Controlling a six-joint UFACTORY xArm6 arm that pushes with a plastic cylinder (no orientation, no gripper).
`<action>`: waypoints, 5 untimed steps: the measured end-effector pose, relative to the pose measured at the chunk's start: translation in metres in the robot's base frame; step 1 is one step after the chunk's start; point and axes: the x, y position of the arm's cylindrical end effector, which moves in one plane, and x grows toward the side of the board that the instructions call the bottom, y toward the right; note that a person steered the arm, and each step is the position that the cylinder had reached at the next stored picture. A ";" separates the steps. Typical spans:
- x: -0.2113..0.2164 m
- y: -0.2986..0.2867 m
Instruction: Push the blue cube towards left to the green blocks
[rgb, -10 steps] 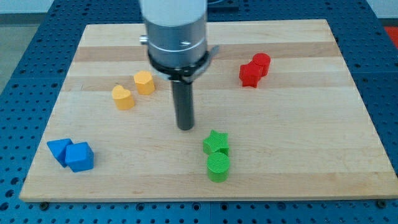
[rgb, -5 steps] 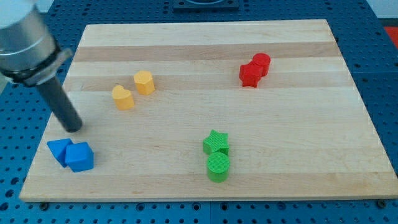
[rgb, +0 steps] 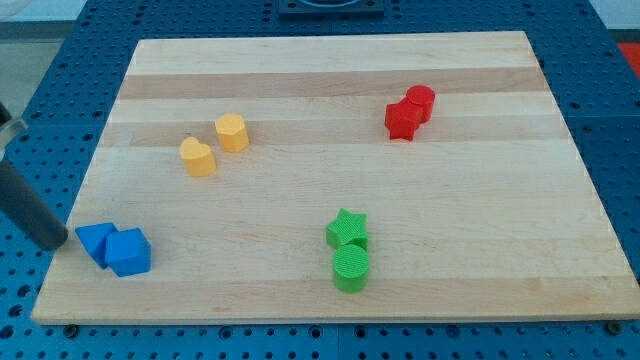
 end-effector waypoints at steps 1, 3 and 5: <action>0.006 0.000; 0.023 0.011; 0.023 0.043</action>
